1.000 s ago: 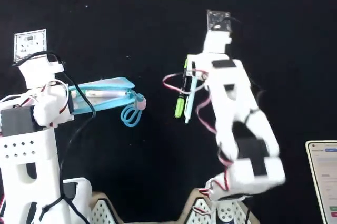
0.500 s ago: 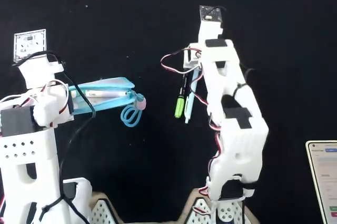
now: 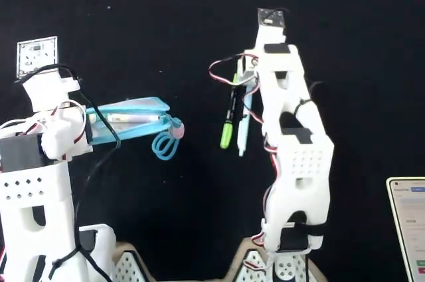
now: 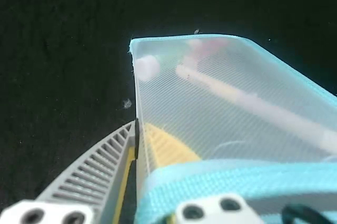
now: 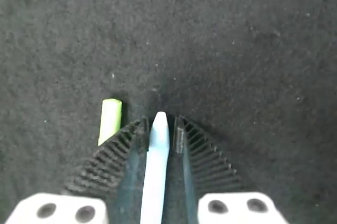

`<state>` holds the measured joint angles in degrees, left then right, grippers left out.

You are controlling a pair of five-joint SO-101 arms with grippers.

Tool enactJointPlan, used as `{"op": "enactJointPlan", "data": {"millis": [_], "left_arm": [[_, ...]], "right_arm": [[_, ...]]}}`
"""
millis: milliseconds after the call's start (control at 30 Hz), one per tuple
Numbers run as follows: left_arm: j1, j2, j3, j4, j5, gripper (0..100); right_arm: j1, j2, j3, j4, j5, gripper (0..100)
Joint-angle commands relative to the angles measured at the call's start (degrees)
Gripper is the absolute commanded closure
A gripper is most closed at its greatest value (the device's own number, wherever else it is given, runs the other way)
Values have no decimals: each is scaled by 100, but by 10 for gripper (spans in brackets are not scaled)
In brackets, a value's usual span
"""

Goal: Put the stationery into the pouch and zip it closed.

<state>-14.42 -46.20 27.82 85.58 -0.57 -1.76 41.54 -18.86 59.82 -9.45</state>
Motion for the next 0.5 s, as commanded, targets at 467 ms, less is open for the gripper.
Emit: {"op": "enactJointPlan", "data": {"millis": [467], "left_arm": [[-57,62,31,-70,9,970]], "right_arm": [[167,286,-2818,3455,2347,988]]}}
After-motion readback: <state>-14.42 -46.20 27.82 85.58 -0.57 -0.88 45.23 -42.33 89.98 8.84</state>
